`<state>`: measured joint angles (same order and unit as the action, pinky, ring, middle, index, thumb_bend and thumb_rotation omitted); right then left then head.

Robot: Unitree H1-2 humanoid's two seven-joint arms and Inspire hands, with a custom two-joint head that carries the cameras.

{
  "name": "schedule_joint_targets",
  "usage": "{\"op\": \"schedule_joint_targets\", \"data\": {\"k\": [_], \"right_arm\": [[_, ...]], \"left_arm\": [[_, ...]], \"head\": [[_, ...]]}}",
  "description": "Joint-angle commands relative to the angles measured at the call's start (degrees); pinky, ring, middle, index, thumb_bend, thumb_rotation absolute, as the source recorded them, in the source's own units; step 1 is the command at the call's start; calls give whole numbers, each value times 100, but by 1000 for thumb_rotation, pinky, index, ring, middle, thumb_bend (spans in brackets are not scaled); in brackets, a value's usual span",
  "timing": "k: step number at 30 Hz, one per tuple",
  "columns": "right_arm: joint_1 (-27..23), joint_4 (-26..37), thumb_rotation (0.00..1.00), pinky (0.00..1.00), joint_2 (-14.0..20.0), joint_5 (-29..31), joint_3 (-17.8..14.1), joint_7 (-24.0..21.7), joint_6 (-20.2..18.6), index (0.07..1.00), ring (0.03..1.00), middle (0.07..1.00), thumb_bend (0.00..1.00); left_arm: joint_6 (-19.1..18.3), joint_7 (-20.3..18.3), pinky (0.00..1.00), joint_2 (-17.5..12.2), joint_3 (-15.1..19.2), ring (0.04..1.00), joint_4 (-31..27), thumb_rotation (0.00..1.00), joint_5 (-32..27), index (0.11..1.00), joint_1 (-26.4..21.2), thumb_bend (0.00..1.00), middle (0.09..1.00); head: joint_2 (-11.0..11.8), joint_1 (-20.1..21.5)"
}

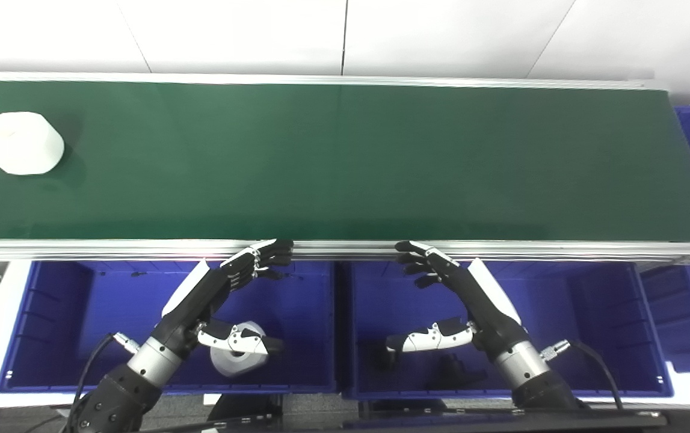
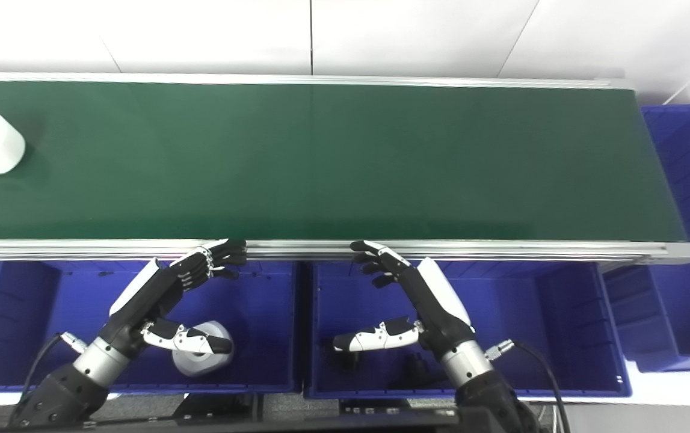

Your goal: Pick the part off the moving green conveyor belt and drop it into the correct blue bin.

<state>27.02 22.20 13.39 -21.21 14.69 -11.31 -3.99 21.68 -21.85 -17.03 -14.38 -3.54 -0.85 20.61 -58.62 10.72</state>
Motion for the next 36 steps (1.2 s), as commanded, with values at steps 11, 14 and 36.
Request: {"op": "schedule_joint_targets", "data": {"k": [11,14,36], "right_arm": [[6,178,261,631,-5,96,-37,22,65,850,767,805,896],[-9,160,265,645,7,58,-24,32,94,851,763,804,892],[219,-1099,296,645,461,671,-384,251,1649,850,770,818,910]], "left_arm": [[43,2,733,-31,15,815,-187,219,-49,848,-15,875,851],[6,15,734,-31,21,815,-209,218,-20,848,-9,876,851],[452,407,787,531,-362,835,429,230,871,842,163,896,849]], "head": [[-1,-16],[-3,-7],[1762,-2474]]}}
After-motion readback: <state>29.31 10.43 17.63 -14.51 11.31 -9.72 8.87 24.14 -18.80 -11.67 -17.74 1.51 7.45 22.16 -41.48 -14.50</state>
